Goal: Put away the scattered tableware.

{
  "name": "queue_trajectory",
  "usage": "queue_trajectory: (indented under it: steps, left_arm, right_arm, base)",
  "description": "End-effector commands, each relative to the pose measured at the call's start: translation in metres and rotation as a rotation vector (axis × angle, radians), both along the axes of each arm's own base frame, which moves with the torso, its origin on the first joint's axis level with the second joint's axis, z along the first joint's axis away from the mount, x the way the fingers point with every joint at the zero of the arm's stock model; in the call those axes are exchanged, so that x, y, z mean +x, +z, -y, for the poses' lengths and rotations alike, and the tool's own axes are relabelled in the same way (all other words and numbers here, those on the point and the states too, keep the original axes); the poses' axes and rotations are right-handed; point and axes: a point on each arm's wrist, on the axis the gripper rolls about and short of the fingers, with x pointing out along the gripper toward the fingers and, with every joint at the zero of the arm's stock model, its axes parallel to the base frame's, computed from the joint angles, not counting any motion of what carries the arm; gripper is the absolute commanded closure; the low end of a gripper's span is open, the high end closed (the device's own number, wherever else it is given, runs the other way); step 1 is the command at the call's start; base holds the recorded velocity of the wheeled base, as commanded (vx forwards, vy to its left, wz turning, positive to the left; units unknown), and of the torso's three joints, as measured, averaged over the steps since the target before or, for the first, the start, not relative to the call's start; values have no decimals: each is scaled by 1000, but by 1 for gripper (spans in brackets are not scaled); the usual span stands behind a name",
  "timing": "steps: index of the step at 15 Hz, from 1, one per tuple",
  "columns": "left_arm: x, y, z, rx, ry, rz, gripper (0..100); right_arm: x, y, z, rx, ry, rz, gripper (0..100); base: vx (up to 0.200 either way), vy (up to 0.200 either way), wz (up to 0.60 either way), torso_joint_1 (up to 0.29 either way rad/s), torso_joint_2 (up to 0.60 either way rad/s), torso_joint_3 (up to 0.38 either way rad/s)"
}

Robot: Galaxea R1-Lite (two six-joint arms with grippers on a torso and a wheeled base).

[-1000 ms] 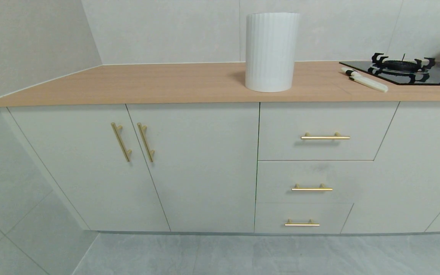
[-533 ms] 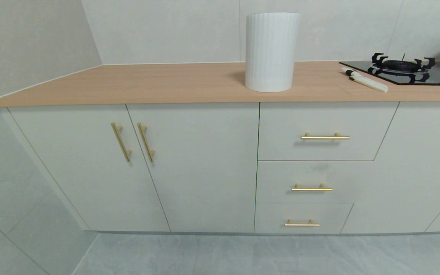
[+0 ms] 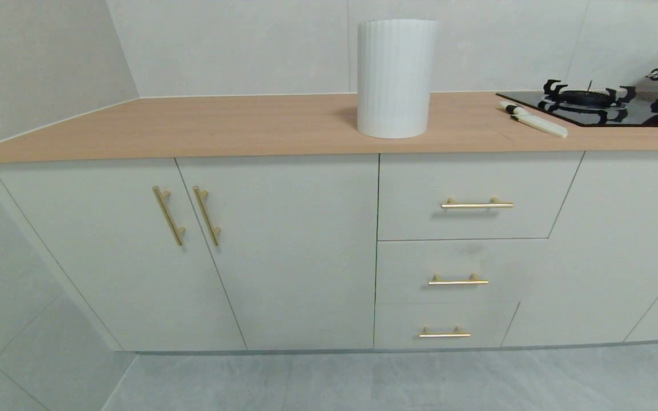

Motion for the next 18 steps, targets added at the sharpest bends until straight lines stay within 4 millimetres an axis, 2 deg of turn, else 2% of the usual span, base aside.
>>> queue_trajectory:
  steps: [1, 4, 18]
  left_arm:
    - [0, 0, 0, 0, 1, 1, 0]
    - [0, 0, 0, 1, -1, 1, 0]
    - [0, 0, 0, 1, 1, 1, 0]
  right_arm:
    - [0, 0, 0, 1, 2, -2, 0]
    - [0, 0, 0, 1, 2, -2, 0]
    - [0, 0, 0, 1, 0, -2, 0]
  base:
    - [0, 0, 0, 0, 0, 0]
    - [0, 0, 0, 0, 0, 0]
    - [200, 0, 0, 4, 2, 3]
